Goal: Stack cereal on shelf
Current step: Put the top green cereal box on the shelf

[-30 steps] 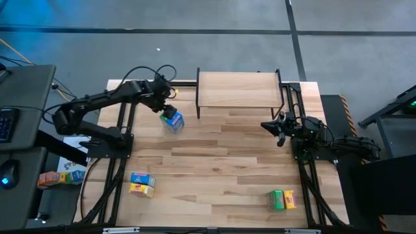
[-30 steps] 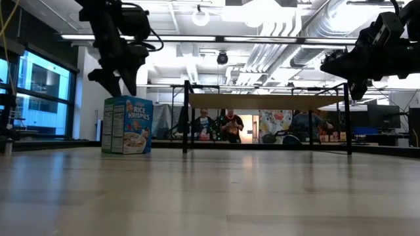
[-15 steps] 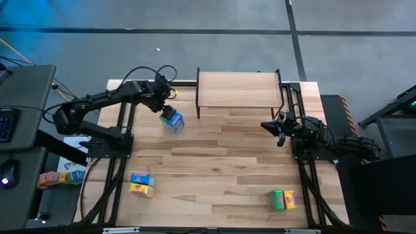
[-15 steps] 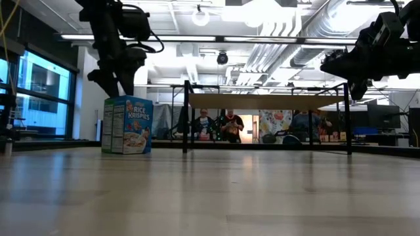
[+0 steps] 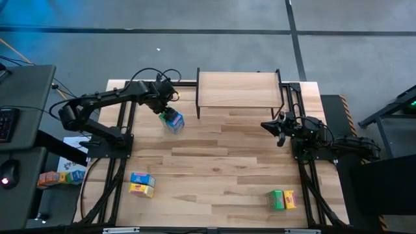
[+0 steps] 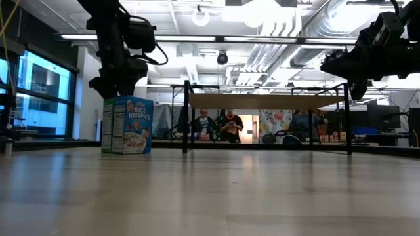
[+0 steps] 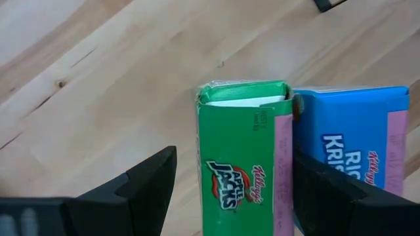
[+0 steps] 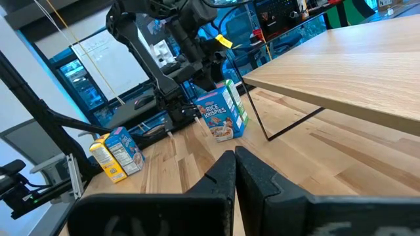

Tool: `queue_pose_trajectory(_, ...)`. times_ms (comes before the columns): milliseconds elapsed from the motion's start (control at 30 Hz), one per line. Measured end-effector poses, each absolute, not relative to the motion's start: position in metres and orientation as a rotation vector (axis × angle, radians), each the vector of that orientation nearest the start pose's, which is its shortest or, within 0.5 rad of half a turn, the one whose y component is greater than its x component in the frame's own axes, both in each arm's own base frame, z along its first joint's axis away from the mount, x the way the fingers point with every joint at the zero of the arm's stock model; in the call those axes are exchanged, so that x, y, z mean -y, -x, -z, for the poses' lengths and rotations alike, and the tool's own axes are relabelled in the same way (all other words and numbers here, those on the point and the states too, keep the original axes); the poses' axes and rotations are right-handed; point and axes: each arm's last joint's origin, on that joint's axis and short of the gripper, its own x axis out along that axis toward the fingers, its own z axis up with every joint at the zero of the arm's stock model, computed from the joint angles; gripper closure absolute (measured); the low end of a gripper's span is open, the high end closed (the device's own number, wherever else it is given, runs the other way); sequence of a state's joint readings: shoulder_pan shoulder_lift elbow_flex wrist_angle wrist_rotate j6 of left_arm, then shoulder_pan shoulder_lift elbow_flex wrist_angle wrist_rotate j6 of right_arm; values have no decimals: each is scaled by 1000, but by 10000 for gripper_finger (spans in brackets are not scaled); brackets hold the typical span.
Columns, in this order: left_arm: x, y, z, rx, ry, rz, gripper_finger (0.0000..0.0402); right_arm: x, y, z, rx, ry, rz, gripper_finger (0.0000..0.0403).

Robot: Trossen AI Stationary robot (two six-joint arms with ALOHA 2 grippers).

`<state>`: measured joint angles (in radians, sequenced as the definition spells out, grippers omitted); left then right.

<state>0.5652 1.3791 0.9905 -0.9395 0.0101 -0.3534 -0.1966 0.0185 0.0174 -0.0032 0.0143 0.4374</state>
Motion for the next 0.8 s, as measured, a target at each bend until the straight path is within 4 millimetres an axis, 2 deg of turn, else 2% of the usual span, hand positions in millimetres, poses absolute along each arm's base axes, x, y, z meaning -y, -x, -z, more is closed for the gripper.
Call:
queue_pose_trajectory(200, -130, -205, -232, -1200, 684, -706, 181, 19, -96, -168, 42, -436, 208, 402)
queue_pose_trajectory(467, -130, -205, -232, -1198, 692, -712, 296, 19, -96, -168, 42, -436, 208, 402)
queue_pose_trajectory(567, -129, -203, -235, -1197, 680, -704, 328, 20, -96, -168, 42, -436, 208, 402)
queue_pose_trajectory(667, -133, -200, -250, -1185, 657, -692, 341, 20, -96, -168, 42, -436, 209, 402)
queue_pose_trajectory(800, -142, -194, -287, -1124, 611, -692, 337, 19, -96, -168, 42, -436, 208, 402)
